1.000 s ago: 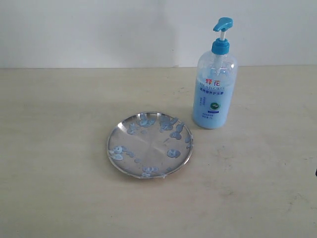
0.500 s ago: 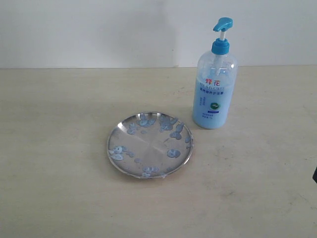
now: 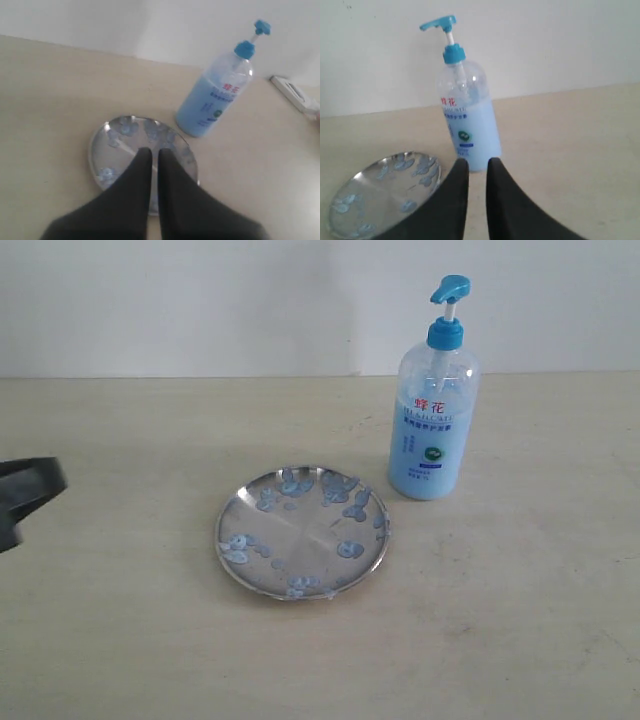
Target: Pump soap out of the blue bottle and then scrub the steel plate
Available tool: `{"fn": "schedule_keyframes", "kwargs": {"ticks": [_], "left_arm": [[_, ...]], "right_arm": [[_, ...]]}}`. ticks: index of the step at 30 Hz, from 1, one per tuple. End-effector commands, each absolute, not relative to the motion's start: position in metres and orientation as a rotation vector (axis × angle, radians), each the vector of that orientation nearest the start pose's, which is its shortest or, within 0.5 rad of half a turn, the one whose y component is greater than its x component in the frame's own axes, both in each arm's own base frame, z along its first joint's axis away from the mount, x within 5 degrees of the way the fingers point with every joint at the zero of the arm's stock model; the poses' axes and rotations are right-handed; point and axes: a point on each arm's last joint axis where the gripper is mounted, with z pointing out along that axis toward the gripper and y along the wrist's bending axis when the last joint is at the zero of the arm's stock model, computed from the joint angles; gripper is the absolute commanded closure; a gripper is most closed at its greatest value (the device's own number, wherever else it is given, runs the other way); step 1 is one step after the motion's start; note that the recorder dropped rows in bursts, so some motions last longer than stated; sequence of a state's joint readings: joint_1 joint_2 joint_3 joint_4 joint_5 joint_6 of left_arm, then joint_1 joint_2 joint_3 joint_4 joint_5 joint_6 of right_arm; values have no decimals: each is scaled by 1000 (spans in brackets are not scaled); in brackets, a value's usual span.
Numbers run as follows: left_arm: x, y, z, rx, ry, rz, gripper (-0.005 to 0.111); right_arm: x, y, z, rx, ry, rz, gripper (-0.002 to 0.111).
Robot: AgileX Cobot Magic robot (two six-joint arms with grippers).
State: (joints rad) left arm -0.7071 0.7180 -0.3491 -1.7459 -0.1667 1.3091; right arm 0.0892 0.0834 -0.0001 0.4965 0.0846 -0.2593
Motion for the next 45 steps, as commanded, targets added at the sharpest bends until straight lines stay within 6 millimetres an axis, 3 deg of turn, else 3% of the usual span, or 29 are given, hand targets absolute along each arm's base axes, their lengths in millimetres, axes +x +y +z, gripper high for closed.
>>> {"fn": "schedule_keyframes", "kwargs": {"ticks": [1, 6, 8, 12, 14, 16, 18, 20, 22, 24, 27, 30, 31, 33, 36, 37, 38, 39, 40, 41, 43, 44, 45], "left_arm": [[170, -139, 277, 283, 2014, -649, 102], [236, -190, 258, 386, 2106, -548, 102], [252, -208, 241, 410, 2162, -616, 102], [234, -236, 220, 458, 2281, -1092, 102], [214, -244, 218, 619, 2319, -1338, 102], [196, -243, 214, 802, 2447, -1422, 102], [187, -233, 207, 933, 2676, -1286, 102], [193, -216, 200, 1092, 2847, -877, 102], [215, -202, 207, 1074, 2875, -464, 102], [244, -197, 224, 1006, 2808, -255, 102], [290, -200, 250, 996, 2713, -196, 102], [323, -212, 247, 1068, 2740, -239, 102], [343, -223, 231, 1106, 2764, -265, 102], [360, -240, 199, 1106, 2835, -322, 102], [364, -250, 173, 1137, 2924, -428, 102], [361, -252, 169, 1251, 2896, -479, 102], [364, -247, 169, 1351, 2849, -383, 102], [369, -236, 174, 1381, 2830, -175, 102], [375, -225, 180, 1337, 2827, 50, 102], [383, -223, 186, 1234, 2762, 126, 102], [390, -248, 192, 1138, 2589, -214, 102], [384, -267, 192, 1227, 2484, -490, 102], [375, -278, 187, 1425, 2364, -677, 102]], "right_arm": [[56, 6, 206, 39, 1567, 174, 106], [56, 5, 206, -26, 1568, 90, 106], [56, 5, 206, -26, 1568, 90, 106], [56, 5, 206, -26, 1568, 90, 106], [56, 5, 206, -26, 1568, 90, 106], [56, 5, 206, -26, 1568, 90, 106], [56, 5, 206, -26, 1568, 90, 106], [56, 5, 206, -26, 1568, 90, 106], [56, 5, 206, -26, 1568, 90, 106], [56, 5, 206, -26, 1568, 90, 106], [56, 5, 206, -26, 1568, 90, 106], [56, 5, 206, -26, 1568, 90, 106], [56, 5, 206, -26, 1568, 90, 106], [56, 5, 206, -26, 1568, 90, 106], [56, 5, 206, -26, 1568, 90, 106], [56, 5, 206, -24, 1568, 91, 106], [56, 5, 206, -24, 1568, 91, 106], [56, 5, 206, -24, 1568, 91, 106], [56, 5, 206, -24, 1568, 91, 106], [56, 5, 206, -24, 1568, 91, 106], [56, 5, 206, -24, 1568, 91, 106], [56, 5, 206, -24, 1568, 91, 106], [56, 5, 206, -24, 1568, 91, 106]]}}
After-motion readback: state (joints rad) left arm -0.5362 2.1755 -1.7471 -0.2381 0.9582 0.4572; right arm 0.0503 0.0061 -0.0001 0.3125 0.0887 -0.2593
